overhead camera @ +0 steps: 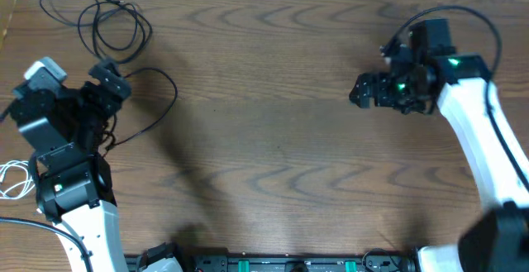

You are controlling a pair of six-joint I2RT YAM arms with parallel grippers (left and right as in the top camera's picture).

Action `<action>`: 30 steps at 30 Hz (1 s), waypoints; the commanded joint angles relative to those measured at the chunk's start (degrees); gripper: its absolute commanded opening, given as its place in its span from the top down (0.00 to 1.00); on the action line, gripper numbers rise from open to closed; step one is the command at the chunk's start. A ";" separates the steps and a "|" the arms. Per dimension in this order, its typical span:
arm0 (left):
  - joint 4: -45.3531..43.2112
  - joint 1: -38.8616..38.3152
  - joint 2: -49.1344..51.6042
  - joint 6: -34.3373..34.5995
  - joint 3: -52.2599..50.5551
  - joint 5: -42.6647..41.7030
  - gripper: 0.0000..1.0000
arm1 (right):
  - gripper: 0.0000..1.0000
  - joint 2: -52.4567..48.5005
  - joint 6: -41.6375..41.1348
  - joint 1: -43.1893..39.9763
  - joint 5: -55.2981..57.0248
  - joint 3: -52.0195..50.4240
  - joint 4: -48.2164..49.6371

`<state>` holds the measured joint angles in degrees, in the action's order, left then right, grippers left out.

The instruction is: Untangle cables

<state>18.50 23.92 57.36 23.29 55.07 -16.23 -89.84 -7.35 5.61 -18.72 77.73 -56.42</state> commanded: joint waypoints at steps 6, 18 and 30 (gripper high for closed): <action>5.62 -0.15 1.90 -1.18 0.17 -0.70 0.02 | 0.01 13.03 1.75 0.59 1.27 1.25 -2.16; 6.32 -0.17 7.02 -0.90 0.17 -0.70 0.02 | 0.01 22.27 1.66 0.59 6.43 1.25 -8.68; 6.34 -0.17 10.51 -0.55 0.17 -0.70 0.02 | 0.01 22.45 1.66 0.59 6.40 1.25 -7.69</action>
<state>24.77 23.88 67.20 22.85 55.07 -16.43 -67.77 -6.31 5.61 -12.99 78.06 -64.34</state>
